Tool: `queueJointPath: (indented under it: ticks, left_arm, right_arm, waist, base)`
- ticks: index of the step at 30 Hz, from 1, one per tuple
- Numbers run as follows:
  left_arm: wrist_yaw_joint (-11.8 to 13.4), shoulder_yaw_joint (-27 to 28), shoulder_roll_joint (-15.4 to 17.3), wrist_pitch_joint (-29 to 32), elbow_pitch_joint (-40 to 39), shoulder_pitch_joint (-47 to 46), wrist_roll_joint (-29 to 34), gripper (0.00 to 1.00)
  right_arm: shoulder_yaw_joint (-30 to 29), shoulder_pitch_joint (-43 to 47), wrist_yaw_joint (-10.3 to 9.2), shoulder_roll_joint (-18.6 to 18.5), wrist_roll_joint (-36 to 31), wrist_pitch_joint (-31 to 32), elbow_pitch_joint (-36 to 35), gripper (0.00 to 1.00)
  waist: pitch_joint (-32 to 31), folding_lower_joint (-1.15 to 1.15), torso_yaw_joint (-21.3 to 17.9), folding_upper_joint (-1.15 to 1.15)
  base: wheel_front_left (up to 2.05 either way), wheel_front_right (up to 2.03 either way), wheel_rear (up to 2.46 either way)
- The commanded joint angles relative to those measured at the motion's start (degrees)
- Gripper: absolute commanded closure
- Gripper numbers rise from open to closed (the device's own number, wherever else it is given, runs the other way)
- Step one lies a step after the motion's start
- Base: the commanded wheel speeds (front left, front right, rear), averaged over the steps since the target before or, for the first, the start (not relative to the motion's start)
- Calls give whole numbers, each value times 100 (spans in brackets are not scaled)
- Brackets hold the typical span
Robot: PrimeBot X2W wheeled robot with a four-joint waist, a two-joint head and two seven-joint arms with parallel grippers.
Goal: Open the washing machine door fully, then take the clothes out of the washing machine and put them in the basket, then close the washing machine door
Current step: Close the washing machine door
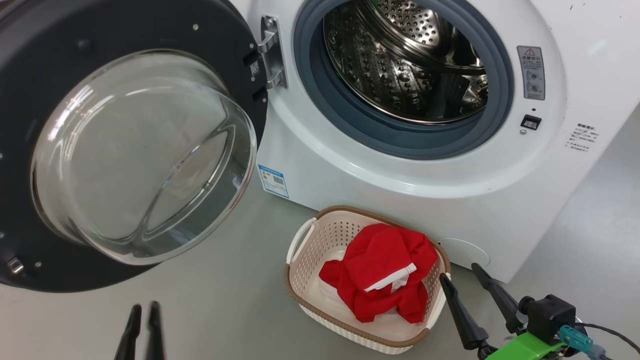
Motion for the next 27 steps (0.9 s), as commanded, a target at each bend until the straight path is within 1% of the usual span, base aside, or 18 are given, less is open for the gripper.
queueJointPath:
  ticks: [1,4,6,7,9,11,13,15,18,20,22,24,27]
  left_arm:
    - [-53,269,34,-28,-219,-240,38,100]
    - [-223,483,34,-28,-410,-423,222,100]
    - [-336,753,34,-28,-617,-606,316,100]
    - [-455,1110,34,-28,-873,-839,377,100]
    - [-576,1474,94,-28,-1123,-1114,470,100]
    - [-664,1801,249,-28,-1328,-1432,510,100]
    - [-722,2065,494,-28,-1425,-1786,516,100]
    - [-756,2252,816,-28,-1415,-2188,485,100]
    - [-776,2374,1303,-28,-1243,-2770,317,100]
    - [-779,2345,1627,-28,-1040,-3096,139,100]
    - [-780,2352,1896,-28,-726,-3425,-137,100]
    - [-780,2393,2098,-28,-319,-3733,-492,100]
    - [-781,2411,2405,-28,483,-4101,-1048,100]
  right_arm:
    - [77,-145,37,-49,47,-37,-125,0]
    - [-15,-89,37,-27,28,-37,-151,0]
    - [-77,-50,37,-12,12,-37,-173,0]
    - [-159,-21,37,3,-9,-37,-202,0]
    - [-231,0,37,13,-29,-37,-233,0]
    - [-280,21,37,20,-48,-37,-264,0]
    - [-325,45,37,30,-66,-37,-291,0]
    - [-359,66,37,42,-86,-37,-312,0]
    - [-407,73,37,56,-112,-37,-341,0]
    - [-433,73,37,64,-128,-37,-359,0]
    - [-446,77,37,71,-141,-37,-371,0]
    - [-456,84,37,75,-152,-37,-382,0]
    - [-471,97,37,79,-161,-37,-402,0]
  waist:
    - [-2,0,-5,0]
    - [2,0,-9,0]
    - [8,0,-11,0]
    - [28,0,-10,0]
    - [56,0,-8,0]
    - [89,0,-2,0]
    - [123,0,4,0]
    - [159,0,8,0]
    - [232,0,23,0]
    - [275,0,36,0]
    - [310,0,47,0]
    - [333,0,56,0]
    - [358,0,59,0]
  base:
    - [0,0,0]
    - [0,0,0]
    - [0,0,0]
    - [0,0,0]
    - [0,0,0]
    - [0,0,0]
    - [0,0,0]
    - [0,0,0]
    - [0,0,0]
    - [0,0,0]
    - [0,0,0]
    - [0,0,0]
    - [0,0,0]
